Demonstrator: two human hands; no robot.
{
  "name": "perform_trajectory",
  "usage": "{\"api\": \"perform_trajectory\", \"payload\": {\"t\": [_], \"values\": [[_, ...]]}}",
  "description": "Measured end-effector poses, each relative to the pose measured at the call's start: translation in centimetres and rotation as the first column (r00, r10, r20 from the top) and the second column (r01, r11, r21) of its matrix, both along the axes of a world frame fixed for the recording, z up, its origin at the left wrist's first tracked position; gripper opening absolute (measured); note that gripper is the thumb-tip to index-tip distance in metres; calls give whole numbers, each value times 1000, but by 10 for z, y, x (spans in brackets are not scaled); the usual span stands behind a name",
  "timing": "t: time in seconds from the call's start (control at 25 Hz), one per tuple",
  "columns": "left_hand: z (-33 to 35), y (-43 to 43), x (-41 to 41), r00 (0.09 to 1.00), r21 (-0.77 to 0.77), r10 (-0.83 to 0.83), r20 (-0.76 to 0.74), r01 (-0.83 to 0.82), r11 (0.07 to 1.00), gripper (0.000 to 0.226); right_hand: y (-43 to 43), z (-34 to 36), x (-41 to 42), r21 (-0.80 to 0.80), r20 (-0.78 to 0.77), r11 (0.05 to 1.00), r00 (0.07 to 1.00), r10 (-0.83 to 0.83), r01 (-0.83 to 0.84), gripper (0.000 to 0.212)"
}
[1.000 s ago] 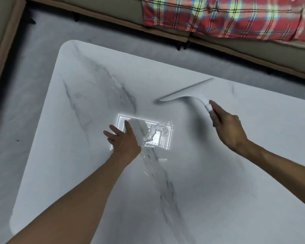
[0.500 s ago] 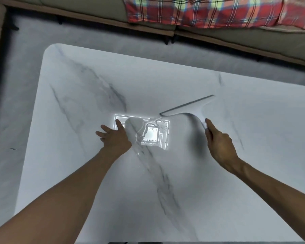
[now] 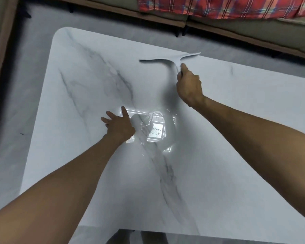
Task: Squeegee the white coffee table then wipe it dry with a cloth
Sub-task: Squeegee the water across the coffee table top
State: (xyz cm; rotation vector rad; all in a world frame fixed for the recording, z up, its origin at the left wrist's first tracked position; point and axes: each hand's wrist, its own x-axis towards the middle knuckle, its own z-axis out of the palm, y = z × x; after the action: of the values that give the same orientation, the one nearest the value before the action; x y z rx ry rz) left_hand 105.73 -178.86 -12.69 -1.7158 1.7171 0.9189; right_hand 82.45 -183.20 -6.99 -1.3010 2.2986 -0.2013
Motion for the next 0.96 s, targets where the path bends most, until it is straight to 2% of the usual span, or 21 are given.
{"api": "perform_trajectory", "payload": {"t": [0.12, 0.2, 0.4, 0.56, 0.68, 0.76, 0.84, 0.96], "values": [[-2, 9, 7, 999, -24, -20, -37, 19, 1000, 85, 50, -8, 6, 10, -29, 980, 980, 197, -197, 41], [-1, 14, 16, 997, -36, -66, -46, 65, 997, 82, 105, -7, -6, 49, -12, 966, 967, 255, -254, 41], [16, 44, 38, 986, -128, -71, -148, 52, 990, 68, 236, 13, -52, 191, -38, 954, 970, 241, -229, 41], [31, 104, 45, 983, -160, 46, -178, -75, 984, 72, 293, 52, -70, 310, -71, 931, 972, 225, -193, 40], [29, 143, 48, 993, -84, 90, -78, -97, 992, 79, 265, 72, -55, 219, 13, 960, 984, 176, -174, 41], [18, 152, 49, 995, -42, 81, -54, -83, 996, 86, 212, 67, -39, 90, 70, 984, 986, 148, -154, 41], [6, 152, 49, 994, -38, 76, -72, -79, 996, 94, 145, 47, -16, 27, 118, 996, 989, 83, -87, 39], [-6, 150, 52, 995, -54, 62, -82, -66, 996, 100, 64, 14, 28, 68, 201, 996, 977, -73, 61, 39]]}}
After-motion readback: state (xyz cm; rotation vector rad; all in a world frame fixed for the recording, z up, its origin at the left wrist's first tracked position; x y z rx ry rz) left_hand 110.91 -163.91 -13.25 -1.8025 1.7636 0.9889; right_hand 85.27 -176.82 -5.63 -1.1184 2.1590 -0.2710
